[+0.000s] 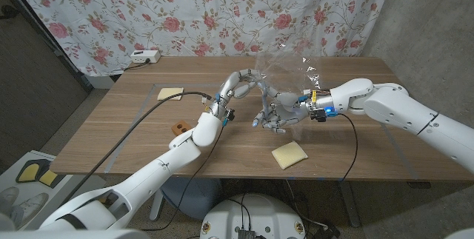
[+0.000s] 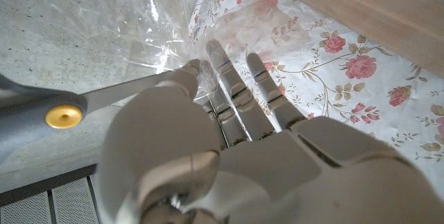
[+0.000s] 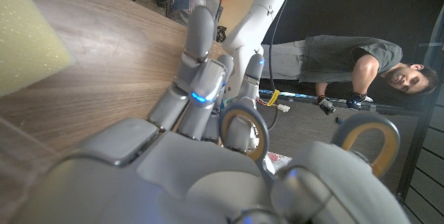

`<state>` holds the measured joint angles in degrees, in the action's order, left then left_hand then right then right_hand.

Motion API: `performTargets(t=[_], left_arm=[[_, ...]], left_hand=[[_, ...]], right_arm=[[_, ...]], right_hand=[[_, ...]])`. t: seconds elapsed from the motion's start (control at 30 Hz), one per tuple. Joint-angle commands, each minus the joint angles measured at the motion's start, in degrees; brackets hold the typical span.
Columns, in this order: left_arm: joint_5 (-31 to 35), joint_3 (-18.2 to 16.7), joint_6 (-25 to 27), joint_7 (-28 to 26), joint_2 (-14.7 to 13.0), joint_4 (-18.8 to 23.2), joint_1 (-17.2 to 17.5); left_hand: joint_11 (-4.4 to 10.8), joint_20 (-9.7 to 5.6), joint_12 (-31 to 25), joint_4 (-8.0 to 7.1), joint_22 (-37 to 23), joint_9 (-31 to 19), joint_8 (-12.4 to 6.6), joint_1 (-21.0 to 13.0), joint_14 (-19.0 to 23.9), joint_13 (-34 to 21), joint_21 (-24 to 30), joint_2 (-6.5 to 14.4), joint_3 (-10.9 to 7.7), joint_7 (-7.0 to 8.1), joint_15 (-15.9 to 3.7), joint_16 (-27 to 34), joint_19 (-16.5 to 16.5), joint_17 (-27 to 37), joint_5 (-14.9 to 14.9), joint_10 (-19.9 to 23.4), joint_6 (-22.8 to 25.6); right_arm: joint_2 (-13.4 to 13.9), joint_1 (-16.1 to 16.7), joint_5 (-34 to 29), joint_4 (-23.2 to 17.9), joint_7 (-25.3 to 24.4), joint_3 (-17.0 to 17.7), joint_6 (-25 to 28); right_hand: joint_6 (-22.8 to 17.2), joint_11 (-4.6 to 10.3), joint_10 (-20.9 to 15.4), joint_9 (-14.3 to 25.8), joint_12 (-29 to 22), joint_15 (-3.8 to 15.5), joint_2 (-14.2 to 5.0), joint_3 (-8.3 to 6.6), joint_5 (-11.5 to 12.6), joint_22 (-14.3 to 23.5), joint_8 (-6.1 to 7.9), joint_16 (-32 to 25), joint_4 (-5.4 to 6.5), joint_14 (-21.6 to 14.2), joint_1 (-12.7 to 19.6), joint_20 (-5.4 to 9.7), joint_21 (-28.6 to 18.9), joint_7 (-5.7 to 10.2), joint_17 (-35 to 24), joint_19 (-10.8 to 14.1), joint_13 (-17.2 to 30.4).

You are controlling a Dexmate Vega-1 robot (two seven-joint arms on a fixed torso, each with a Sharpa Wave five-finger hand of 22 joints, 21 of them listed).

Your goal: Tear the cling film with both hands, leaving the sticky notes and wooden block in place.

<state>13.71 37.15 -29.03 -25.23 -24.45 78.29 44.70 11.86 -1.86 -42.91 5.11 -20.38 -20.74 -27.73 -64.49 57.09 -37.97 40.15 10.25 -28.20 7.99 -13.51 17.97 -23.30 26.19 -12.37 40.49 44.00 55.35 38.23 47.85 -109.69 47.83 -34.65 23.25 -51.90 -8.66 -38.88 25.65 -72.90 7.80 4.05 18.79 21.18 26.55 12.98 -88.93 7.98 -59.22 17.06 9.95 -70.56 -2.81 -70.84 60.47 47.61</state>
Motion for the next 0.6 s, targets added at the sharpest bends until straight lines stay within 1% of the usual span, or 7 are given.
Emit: performTargets(t=[0.03, 0.27, 0.47, 0.53, 0.6], left_arm=[[3.21, -0.75, 0.07, -3.15, -0.53, 1.36, 1.46], [3.22, -0.83, -0.32, -3.48, -0.56, 1.11, 1.49], [3.01, -0.82, -0.52, -3.33, -0.48, 0.86, 1.38], [2.94, -0.81, -0.53, -3.2, -0.5, 0.83, 1.36], [3.1, -0.79, -0.53, -3.27, -0.51, 0.79, 1.33]], left_hand=[[-0.08, 0.19, 0.24, -0.25, 0.06, -0.58, -0.42, 0.47, -0.06, -0.28, 0.55, -0.12, -0.01, 0.54, -0.09, -0.23, 0.37, 0.24, -0.49, -0.02, 0.22], [-0.09, 0.27, 0.35, -0.24, 0.22, -0.93, -0.59, 0.47, 0.08, -0.33, 0.85, -0.14, 0.07, 0.58, -0.09, -0.3, 0.5, 0.48, -0.61, 0.13, 0.37], [-0.08, 0.28, 0.37, -0.21, 0.37, -1.25, -0.65, 0.44, 0.2, -0.57, 1.12, -0.14, 0.13, 0.58, -0.09, -0.36, 0.63, 0.71, -0.7, 0.14, 0.31], [-0.08, 0.28, 0.39, -0.2, 0.41, -1.33, -0.65, 0.43, 0.21, -0.6, 1.19, -0.15, 0.15, 0.61, -0.08, -0.39, 0.66, 0.77, -0.73, 0.15, 0.25], [-0.07, 0.29, 0.4, -0.22, 0.44, -1.41, -0.65, 0.45, 0.25, -0.63, 1.27, -0.12, 0.15, 0.56, -0.06, -0.41, 0.68, 0.82, -0.75, 0.15, 0.22]], right_arm=[[-0.22, -0.25, 0.57, 1.12, 0.33, 0.01, 0.6], [0.21, -0.36, 0.36, 0.64, -0.04, 0.08, 1.18], [0.58, 0.07, 0.59, 0.15, -0.81, 0.65, 1.02], [0.7, 0.19, 0.77, 0.06, -1.0, 0.8, 1.13], [0.74, 0.2, 0.74, 0.07, -0.94, 0.8, 1.11]], right_hand=[[4.58, 7.38, -8.94, 0.26, -0.56, 3.48, -0.47, -0.04, -0.32, -0.09, 0.39, 0.24, 0.04, 2.28, 0.6, 2.5, 0.13, -6.43, -0.01, 1.05, 0.2], [4.46, 7.39, -8.9, 0.38, -0.61, 3.49, -0.71, -0.05, -0.45, -0.07, 0.48, 0.24, 0.08, 2.25, 0.64, 2.51, 0.12, -6.31, -0.01, 1.06, 0.12], [4.27, 7.69, -9.16, 0.5, -0.59, 3.52, -1.22, -0.33, -0.57, -0.14, 0.63, 0.2, -0.19, 2.15, 1.45, 2.52, 0.14, -6.1, -0.02, 1.1, -0.33], [4.24, 7.68, -9.17, 0.55, -0.69, 3.57, -1.62, -0.66, -0.57, -0.06, 0.69, 0.16, -0.47, 2.04, 2.25, 2.53, 0.02, -6.12, -0.02, 1.25, -0.29], [4.16, 7.72, -9.38, 0.65, -0.71, 3.58, -2.33, -1.2, -0.65, -0.05, 0.8, 0.12, -1.07, 1.87, 3.96, 2.52, -0.01, -6.09, -0.02, 1.21, -0.61]])
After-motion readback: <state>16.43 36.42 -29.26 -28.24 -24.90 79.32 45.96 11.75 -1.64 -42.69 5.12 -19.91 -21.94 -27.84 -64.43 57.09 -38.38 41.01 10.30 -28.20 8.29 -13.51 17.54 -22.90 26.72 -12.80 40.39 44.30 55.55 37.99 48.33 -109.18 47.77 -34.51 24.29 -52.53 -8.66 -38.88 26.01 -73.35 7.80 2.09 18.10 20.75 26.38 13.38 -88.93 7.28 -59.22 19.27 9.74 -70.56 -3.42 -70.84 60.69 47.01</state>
